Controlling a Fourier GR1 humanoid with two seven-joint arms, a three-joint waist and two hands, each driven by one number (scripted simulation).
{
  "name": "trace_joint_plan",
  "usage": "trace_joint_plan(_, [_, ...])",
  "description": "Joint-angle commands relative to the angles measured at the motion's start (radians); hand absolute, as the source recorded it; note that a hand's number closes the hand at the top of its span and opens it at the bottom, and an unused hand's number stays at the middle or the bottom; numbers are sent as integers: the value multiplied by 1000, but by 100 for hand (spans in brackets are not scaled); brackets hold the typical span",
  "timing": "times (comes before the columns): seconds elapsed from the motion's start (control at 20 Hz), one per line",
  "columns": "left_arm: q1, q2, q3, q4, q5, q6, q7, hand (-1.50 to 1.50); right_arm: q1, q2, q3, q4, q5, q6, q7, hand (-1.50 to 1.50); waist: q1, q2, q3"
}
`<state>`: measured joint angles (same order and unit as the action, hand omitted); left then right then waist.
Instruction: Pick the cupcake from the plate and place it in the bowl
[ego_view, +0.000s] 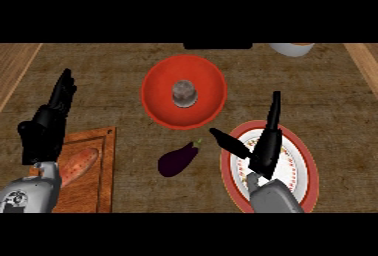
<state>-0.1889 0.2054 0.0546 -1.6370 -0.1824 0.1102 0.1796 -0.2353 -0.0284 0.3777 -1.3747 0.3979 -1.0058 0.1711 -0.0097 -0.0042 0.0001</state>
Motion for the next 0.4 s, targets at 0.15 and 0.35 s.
trace_joint_plan(0.15, [-31, -7, 27, 65, 9, -20, -27, 0, 215, 27, 116, -193, 93, -7, -18, -150, 4, 3, 0])
trace_joint_plan(0.35, [-44, -12, 26, 53, -19, -11, -17, 0, 298, -22, 104, -231, 16, 36, -120, -150, 6, 3, 0])
